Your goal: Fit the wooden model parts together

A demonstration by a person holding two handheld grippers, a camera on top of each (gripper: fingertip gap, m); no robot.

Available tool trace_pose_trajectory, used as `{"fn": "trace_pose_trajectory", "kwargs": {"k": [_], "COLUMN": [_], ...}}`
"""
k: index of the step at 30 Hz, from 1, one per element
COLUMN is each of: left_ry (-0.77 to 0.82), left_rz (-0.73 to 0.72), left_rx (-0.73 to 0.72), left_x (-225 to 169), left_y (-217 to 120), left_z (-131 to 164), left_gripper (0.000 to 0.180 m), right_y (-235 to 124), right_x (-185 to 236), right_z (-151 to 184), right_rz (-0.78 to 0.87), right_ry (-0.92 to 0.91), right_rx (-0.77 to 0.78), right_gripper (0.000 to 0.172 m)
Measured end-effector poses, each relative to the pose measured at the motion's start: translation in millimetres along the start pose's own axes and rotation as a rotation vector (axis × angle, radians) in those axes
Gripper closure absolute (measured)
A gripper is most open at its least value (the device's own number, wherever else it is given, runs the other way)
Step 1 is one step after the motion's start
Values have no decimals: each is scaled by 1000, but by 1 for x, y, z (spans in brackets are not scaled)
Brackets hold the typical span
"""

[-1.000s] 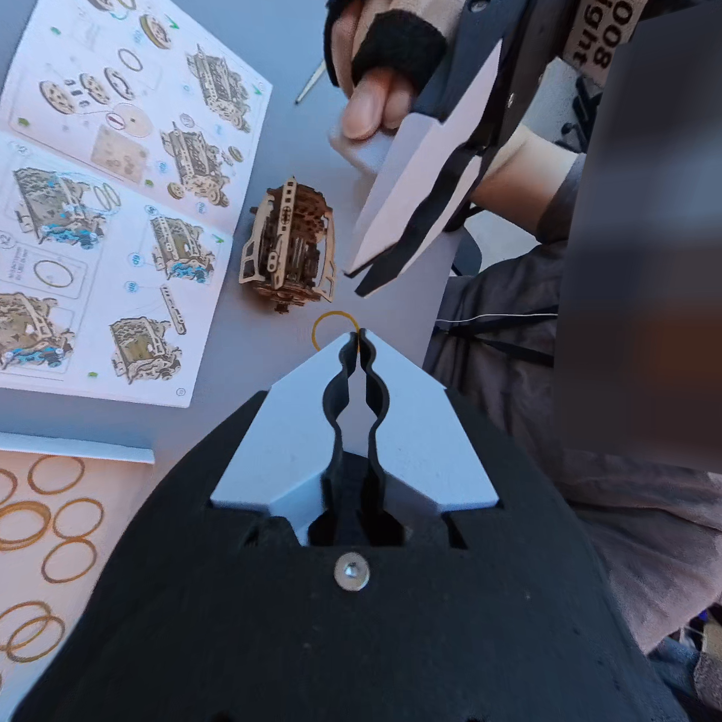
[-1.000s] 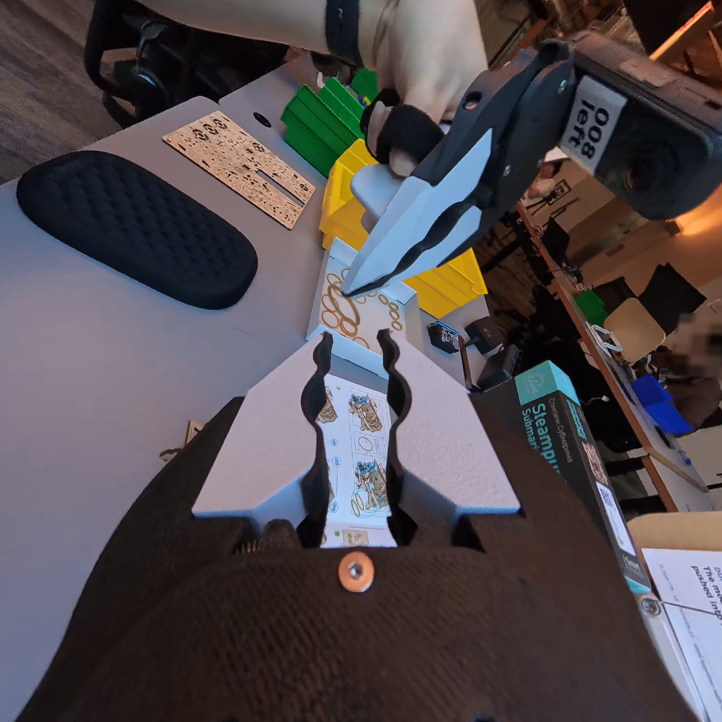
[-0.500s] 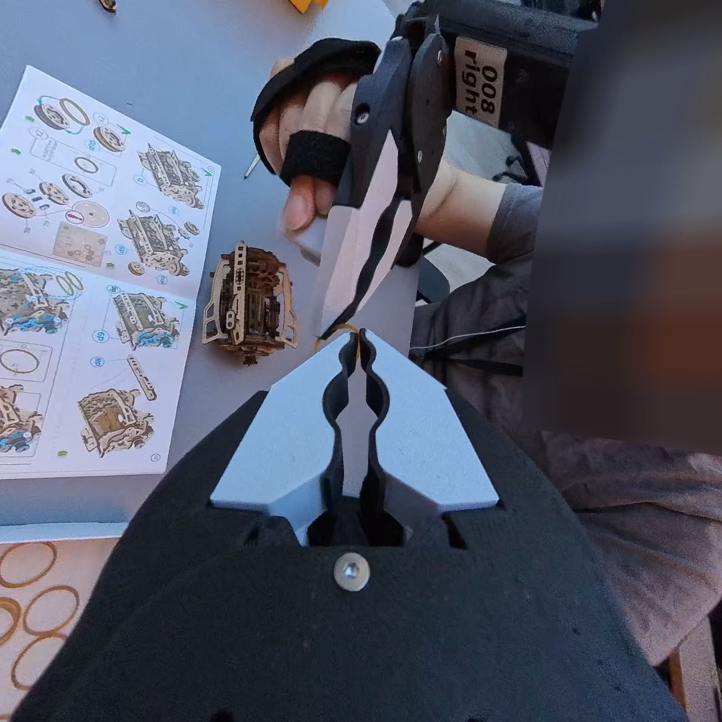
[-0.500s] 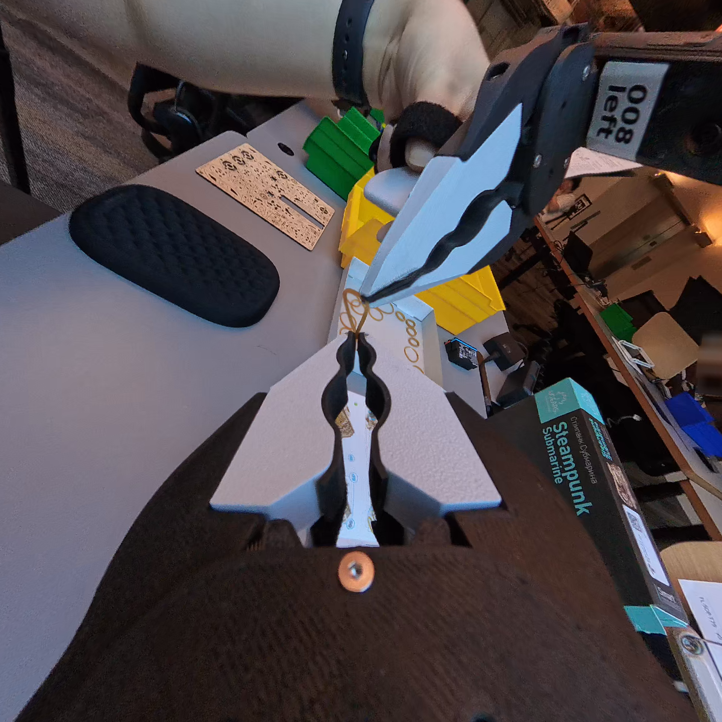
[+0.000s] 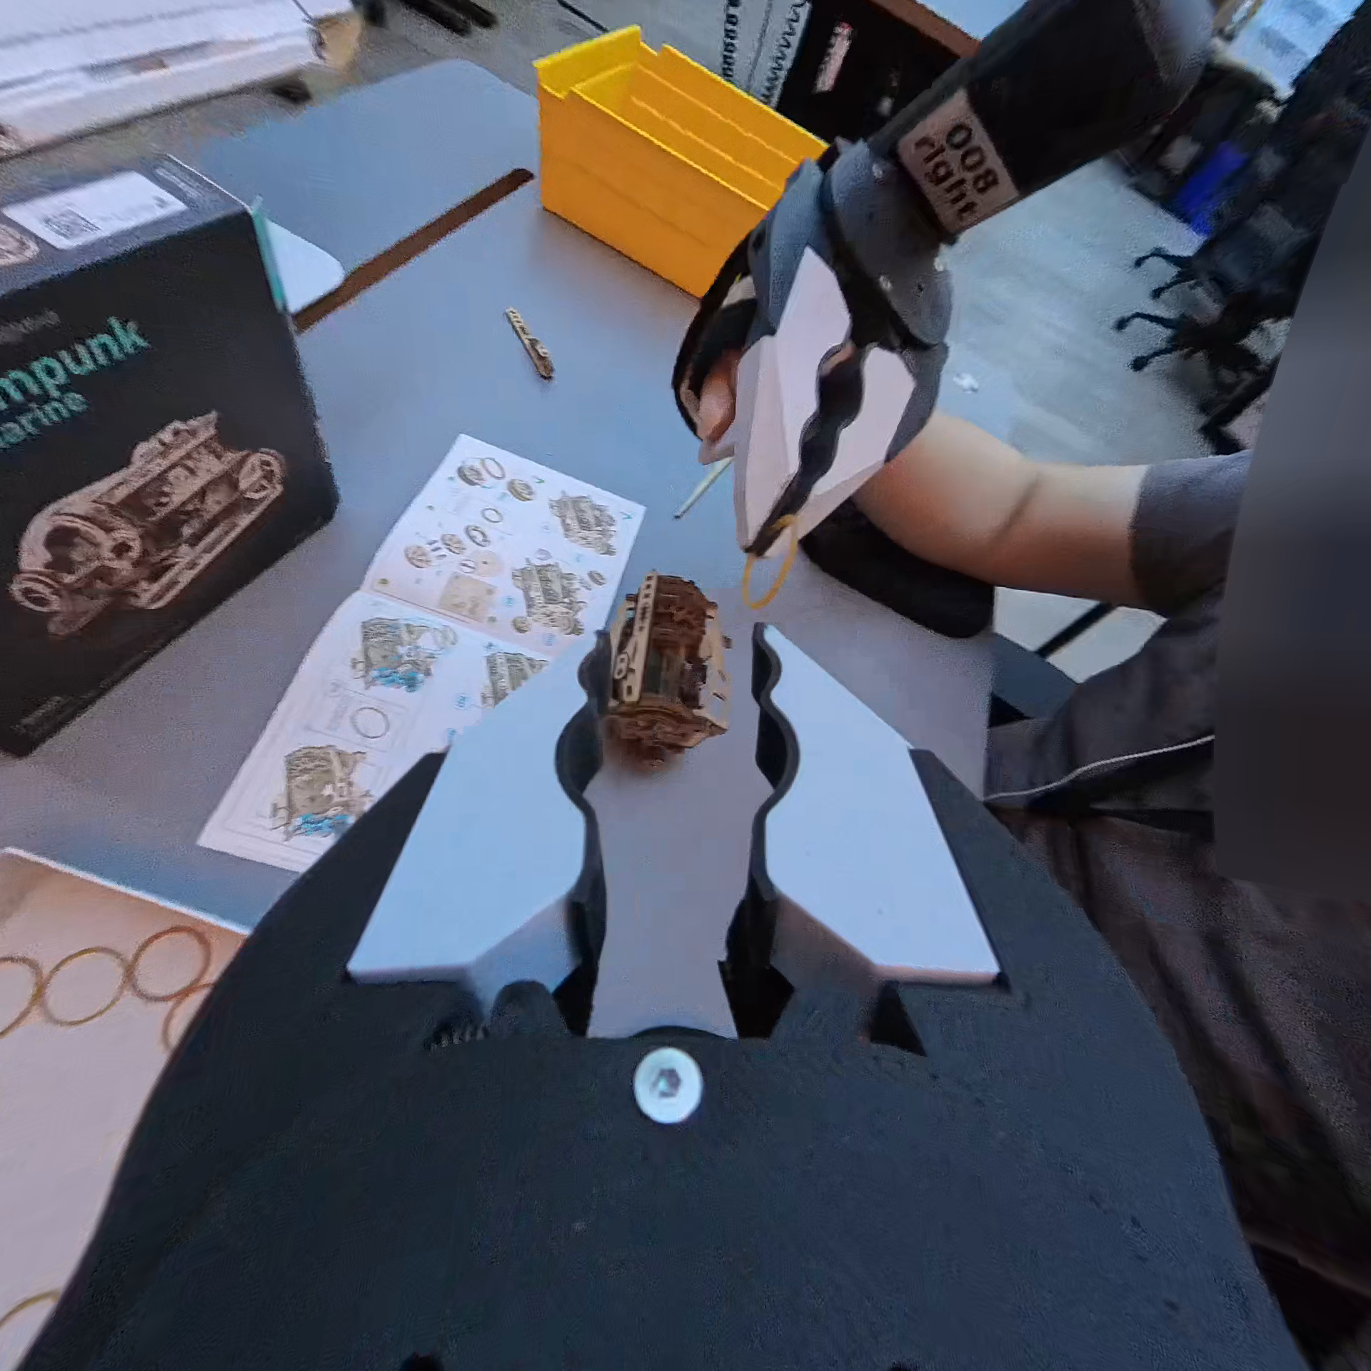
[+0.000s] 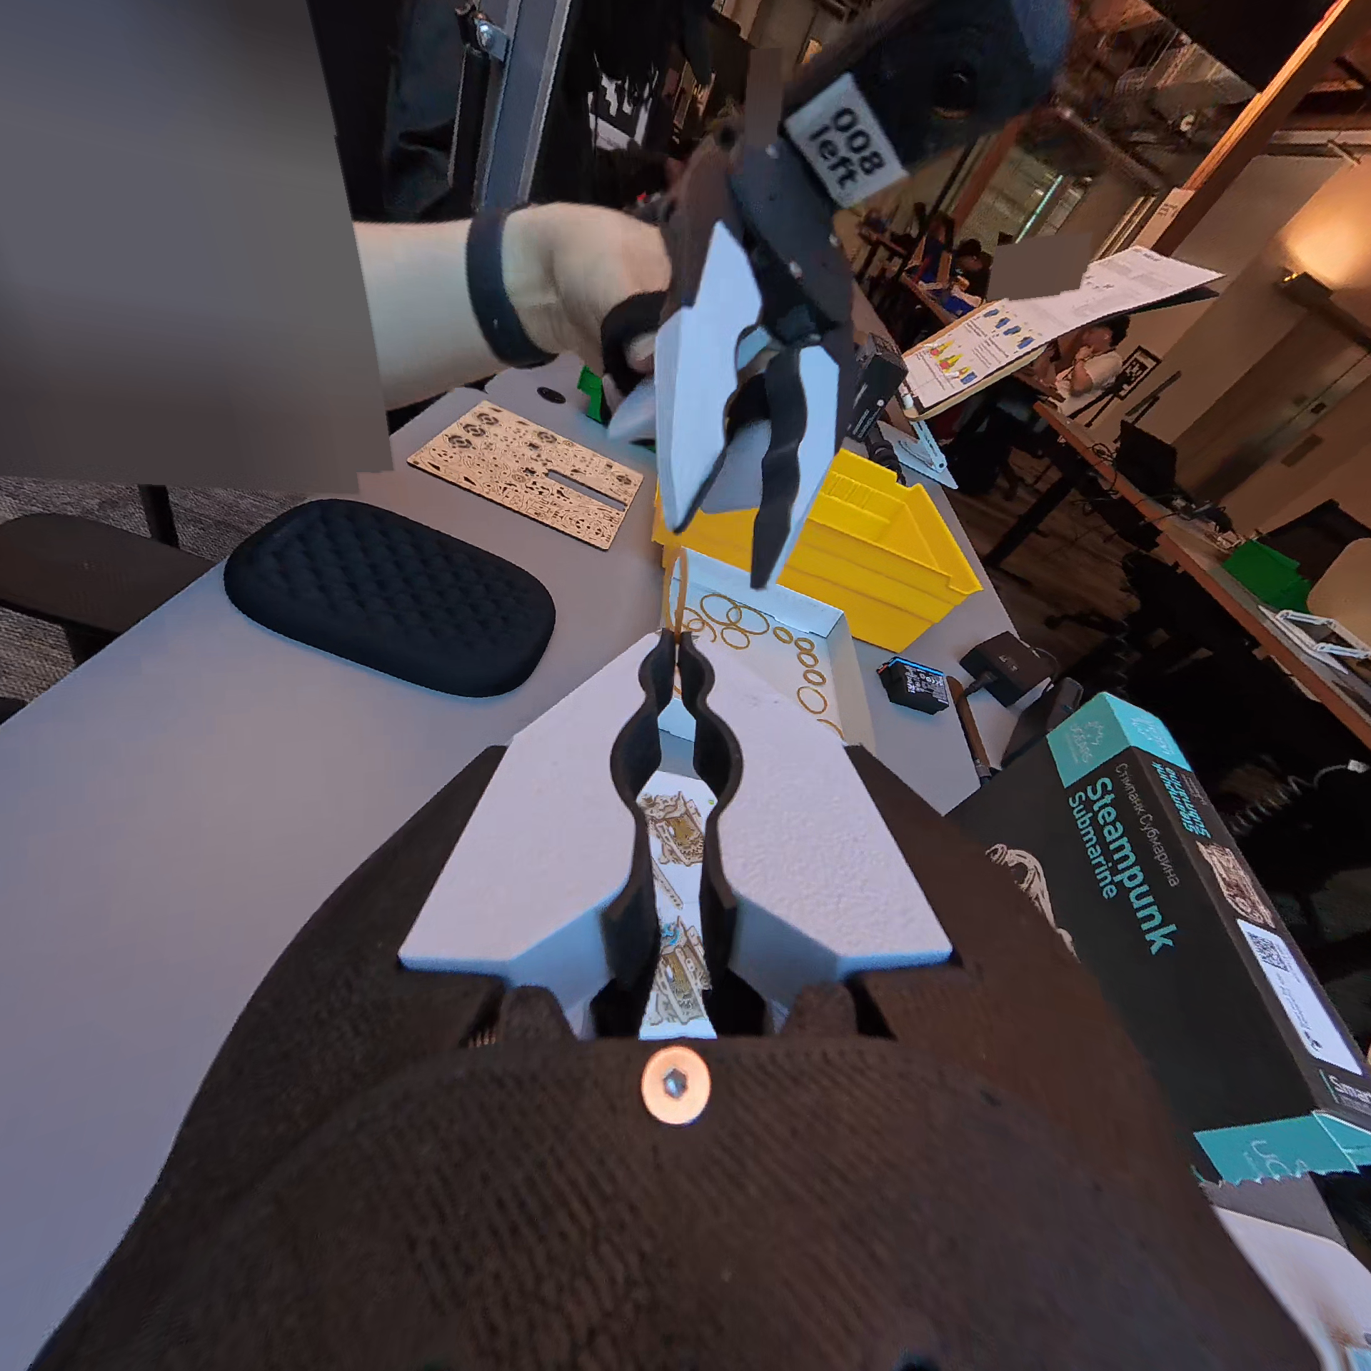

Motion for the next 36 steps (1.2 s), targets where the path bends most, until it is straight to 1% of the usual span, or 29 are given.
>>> {"fn": "trace_pose_trajectory", "kwargs": {"k": [2, 6, 8, 10, 11, 13, 15, 19, 24, 27, 28, 29, 30, 33, 36], "left_ry": [107, 182, 208, 226, 235, 242, 222, 178, 149, 102, 66, 26, -12, -115, -208], "left_rz": [-78, -153, -132, -112, -122, -125, -99, -77, -11, -3, 8, 24, 53, 159, 263], "left_rx": [-74, -189, -194, -154, -145, -148, -147, -167, -222, -268, -292, -320, -346, -385, -410], "left_x": [-14, -31, -35, -36, -34, -32, -30, -27, -28, -27, -26, -25, -24, -25, -29], "left_y": [4, 14, 22, 32, 36, 41, 44, 43, 44, 42, 41, 40, 38, 38, 43], "left_z": [5, 1, -2, -4, -6, -9, -10, -8, -5, -5, -5, -5, -5, -3, -2], "left_gripper": [142, 144, 145, 146, 149, 163, 180, 180, 180, 180, 180, 180, 180, 180, 180], "right_y": [-2, -3, -3, -3, -2, -1, -2, -6, -10, -11, -13, -15, -17, -25, -24], "right_x": [-1, -1, 0, 0, 0, 2, 0, -3, -3, -5, -5, -5, -5, 6, 29], "right_z": [-1, -2, -1, 1, 2, 4, 6, 9, 6, 5, 4, 2, 0, -10, -14], "right_rz": [-15, -46, -54, -65, -67, -71, -61, -53, -60, -21, -12, 5, 38, 126, 254], "right_ry": [27, 50, 58, 65, 64, 50, 48, 53, 49, 45, 44, 34, 10, -135, -369], "right_rx": [-4, -2, -4, 4, 16, 39, 52, 44, 39, 32, 19, 14, 22, 22, 103], "right_gripper": [172, 172, 172, 172, 172, 172, 172, 172, 172, 171, 168, 157, 148, 149, 144]}}
Point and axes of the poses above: each gripper's, where its closed fingertips meet, y out along the fingers, z out of its underside, x = y × z across the jaws, the point moved 8 cm from there along -y, back along the fingers, and after that the axes turned 8 degrees about x, right-handed, at the moved point
